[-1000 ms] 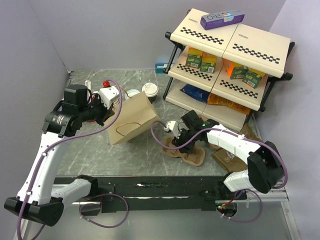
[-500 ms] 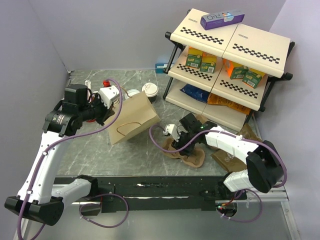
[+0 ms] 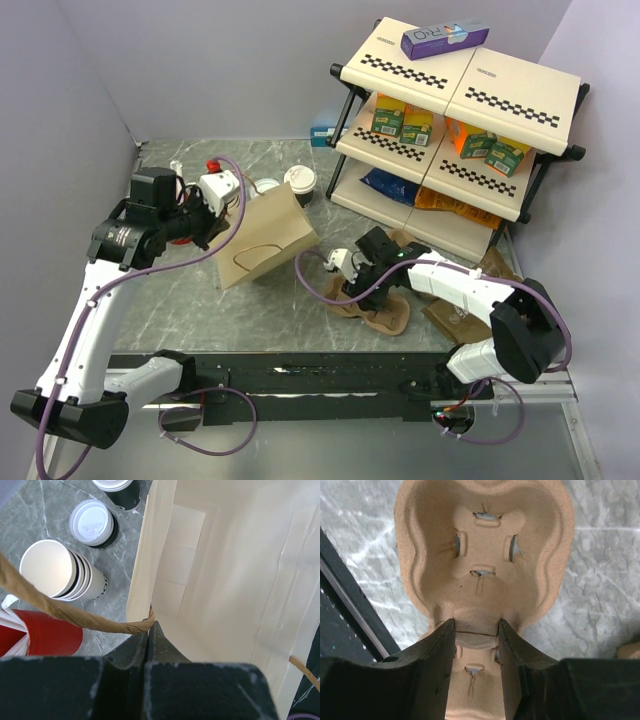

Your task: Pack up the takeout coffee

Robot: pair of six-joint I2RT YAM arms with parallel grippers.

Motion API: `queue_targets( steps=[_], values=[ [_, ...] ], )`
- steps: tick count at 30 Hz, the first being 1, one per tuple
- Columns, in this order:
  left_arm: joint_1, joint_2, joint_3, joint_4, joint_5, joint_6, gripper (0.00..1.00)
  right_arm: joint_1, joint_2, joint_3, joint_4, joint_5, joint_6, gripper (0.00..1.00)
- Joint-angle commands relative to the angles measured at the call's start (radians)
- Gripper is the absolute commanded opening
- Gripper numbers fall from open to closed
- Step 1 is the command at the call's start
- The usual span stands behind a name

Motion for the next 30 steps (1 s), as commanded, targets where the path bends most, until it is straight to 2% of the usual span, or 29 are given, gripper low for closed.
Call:
queue_targets(
  steps=[1,5,9,11,12,14,15,18,23,30],
  values=[
    [0.003,0.018,0.028,0.028,0.027,0.009,0.01,-0.019,-0.072,0.093,-0.114,0.027,-0.008,0.0],
    [-0.021,0.073,0.097,-0.034,0.044,0.051,0.01,-0.134,-0.189,0.245,-0.241,-0.006,0.06,0.0],
    [-0.073,0.113,0.133,-0.087,0.006,0.112,0.01,-0.162,-0.286,0.459,-0.264,-0.034,0.086,0.0],
    [-0.093,0.116,0.136,-0.085,-0.039,0.129,0.01,-0.16,-0.271,0.576,-0.299,-0.1,0.036,0.0],
    [-0.107,0.121,0.14,-0.085,-0.047,0.131,0.01,-0.151,-0.225,0.715,-0.334,-0.111,0.02,0.0],
    [-0.12,0.128,0.154,-0.087,-0.048,0.132,0.01,-0.151,-0.168,0.861,-0.364,-0.147,-0.001,0.0],
    [-0.13,0.136,0.157,-0.087,-0.047,0.129,0.01,-0.142,-0.115,0.99,-0.373,-0.163,-0.012,0.0],
    [-0.149,0.144,0.16,-0.076,-0.044,0.134,0.01,-0.09,-0.05,1.139,-0.33,-0.177,-0.052,0.0],
    [-0.158,0.159,0.168,-0.068,-0.036,0.103,0.01,0.099,-0.06,1.129,-0.203,-0.222,-0.217,0.0],
    [-0.164,0.142,0.154,-0.05,-0.036,0.092,0.01,0.122,-0.157,0.881,-0.07,-0.373,-0.329,0.0]
  ],
)
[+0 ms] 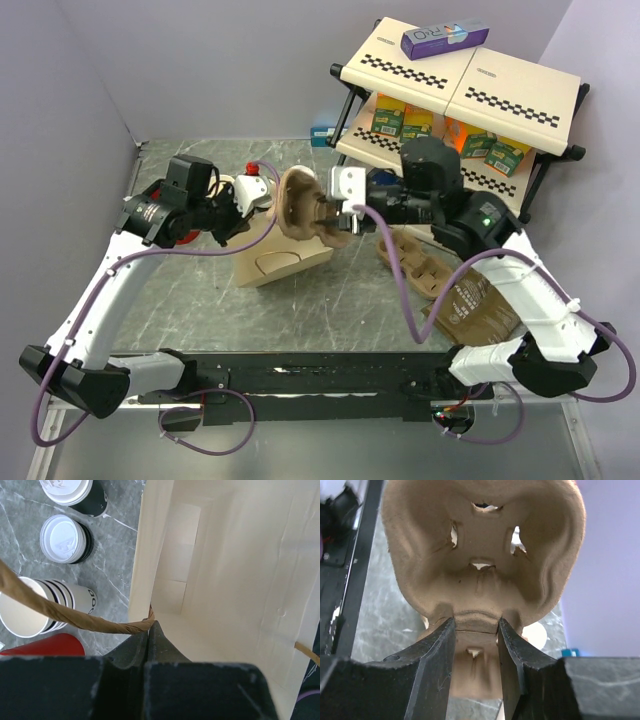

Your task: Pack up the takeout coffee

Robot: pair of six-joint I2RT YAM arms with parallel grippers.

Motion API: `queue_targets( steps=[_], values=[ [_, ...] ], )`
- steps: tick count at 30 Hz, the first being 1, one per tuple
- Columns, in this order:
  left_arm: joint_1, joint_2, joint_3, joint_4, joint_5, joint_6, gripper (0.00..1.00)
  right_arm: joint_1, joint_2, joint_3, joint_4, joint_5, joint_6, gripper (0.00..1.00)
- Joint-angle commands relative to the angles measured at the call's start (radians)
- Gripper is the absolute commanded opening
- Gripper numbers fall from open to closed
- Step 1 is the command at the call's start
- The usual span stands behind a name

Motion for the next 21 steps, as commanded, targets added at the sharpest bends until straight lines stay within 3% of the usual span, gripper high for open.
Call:
queue_targets(
  steps=[1,9,14,21],
  values=[
    [-0.005,-0.025,0.024,0.037,0.013,-0.012,0.01,0.004,-0.072,-0.103,0.146,-0.111,-0.112,0.0],
    [-0.005,-0.155,-0.098,0.096,0.056,0.003,0.01,0.002,-0.109,-0.192,0.249,-0.075,-0.034,0.0],
    [-0.005,-0.135,-0.1,0.097,0.087,-0.011,0.01,0.01,-0.173,-0.261,0.288,-0.113,-0.023,0.0],
    [-0.005,-0.098,-0.06,0.077,0.144,-0.02,0.01,0.051,-0.135,-0.275,0.334,-0.186,-0.184,0.0]
  ],
)
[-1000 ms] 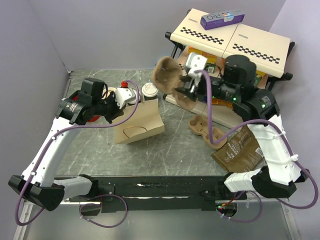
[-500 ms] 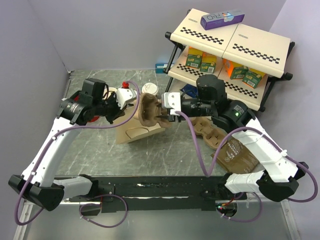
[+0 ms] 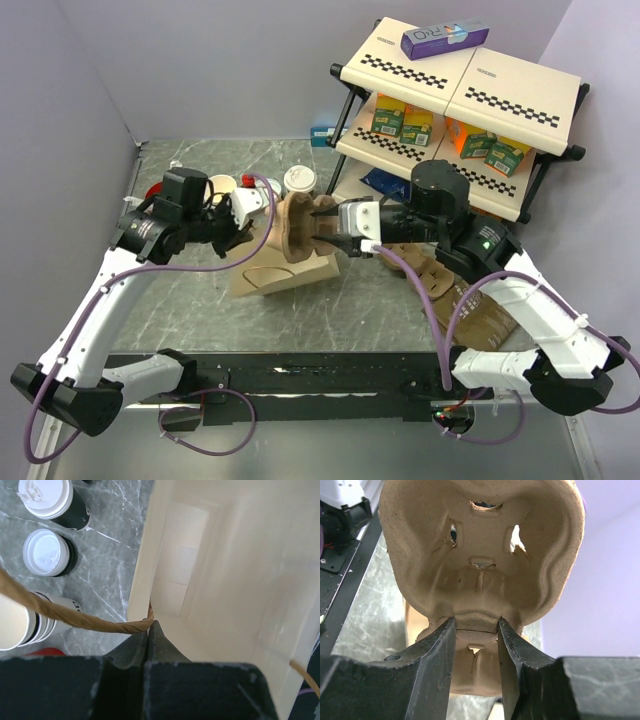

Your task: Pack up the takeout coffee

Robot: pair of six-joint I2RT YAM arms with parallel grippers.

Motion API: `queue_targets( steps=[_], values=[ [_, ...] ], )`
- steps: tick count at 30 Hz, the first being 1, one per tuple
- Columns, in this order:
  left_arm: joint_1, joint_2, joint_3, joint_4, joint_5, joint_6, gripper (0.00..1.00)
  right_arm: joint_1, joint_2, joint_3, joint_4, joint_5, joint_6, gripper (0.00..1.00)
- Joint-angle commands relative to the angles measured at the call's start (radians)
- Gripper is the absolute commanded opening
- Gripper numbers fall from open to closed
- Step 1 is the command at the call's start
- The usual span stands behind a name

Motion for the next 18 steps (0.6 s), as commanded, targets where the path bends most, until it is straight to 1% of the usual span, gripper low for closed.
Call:
queue_targets(
  steps=[1,3,7,12,14,15,18],
  values=[
    [-0.004,0.006,0.047,0.023,0.062,-0.019,0.01,0.046,0.015,-0.025,0.111,-0.074,-0.113,0.0],
    [-0.004,0.003,0.043,0.026,0.057,-0.036,0.01,0.06,0.024,-0.03,0.142,-0.088,-0.133,0.0],
    [-0.003,0.01,0.046,0.026,0.065,-0.073,0.01,0.069,0.035,-0.027,0.15,-0.117,-0.146,0.0],
    [-0.003,0.027,0.058,0.042,0.103,-0.107,0.01,0.068,0.045,-0.042,0.165,-0.132,-0.117,0.0],
    [-0.003,0.033,0.064,0.043,0.106,-0.105,0.01,0.065,0.048,-0.068,0.187,-0.125,-0.107,0.0],
    [-0.003,0.033,0.066,0.04,0.106,-0.104,0.01,0.065,0.047,-0.086,0.231,-0.12,-0.1,0.0],
    [-0.001,0.032,0.072,0.031,0.111,-0.101,0.01,0.063,0.047,-0.169,0.286,-0.089,-0.068,0.0]
  ],
)
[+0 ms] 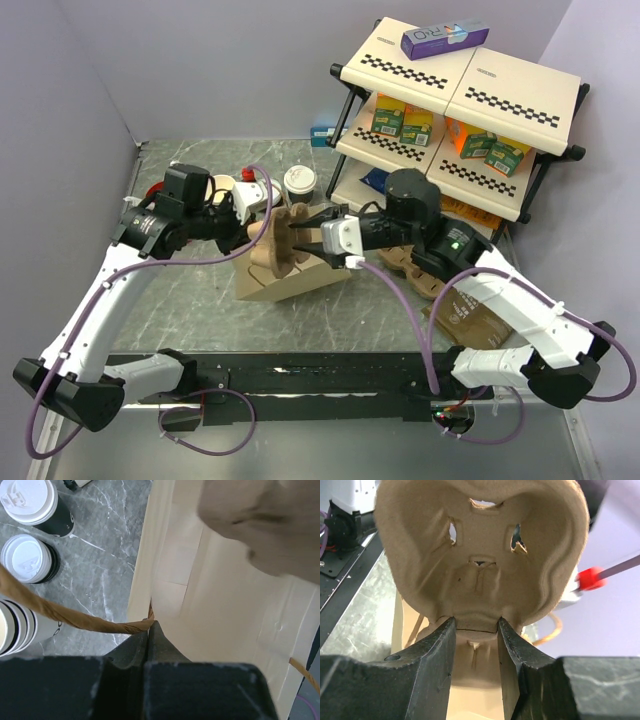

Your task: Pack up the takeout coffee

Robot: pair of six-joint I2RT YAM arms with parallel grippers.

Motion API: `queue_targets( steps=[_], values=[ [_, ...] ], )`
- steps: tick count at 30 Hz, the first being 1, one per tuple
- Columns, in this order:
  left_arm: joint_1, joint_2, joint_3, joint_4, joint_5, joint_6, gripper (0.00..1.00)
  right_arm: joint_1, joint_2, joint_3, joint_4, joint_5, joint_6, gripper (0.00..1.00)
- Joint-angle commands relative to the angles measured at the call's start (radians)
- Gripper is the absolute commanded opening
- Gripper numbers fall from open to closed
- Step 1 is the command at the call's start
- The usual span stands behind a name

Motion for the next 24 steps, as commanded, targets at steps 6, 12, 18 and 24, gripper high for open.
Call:
queue_targets(
  steps=[6,12,18,24],
  values=[
    [0.003,-0.006,0.065,0.004,0.025,-0.048,0.01,0.002,-0.027,-0.162,0.17,0.058,0.111,0.0],
    [0.006,-0.025,0.074,0.013,-0.016,-0.074,0.01,-0.031,-0.032,-0.135,0.009,0.098,0.022,0.0],
    [0.0,-0.051,0.04,0.021,-0.015,-0.067,0.01,-0.031,0.065,0.017,-0.22,0.189,-0.013,0.0],
    [-0.007,-0.095,-0.007,0.049,-0.029,-0.059,0.01,-0.074,0.084,0.079,-0.216,0.166,0.156,0.0]
  ],
)
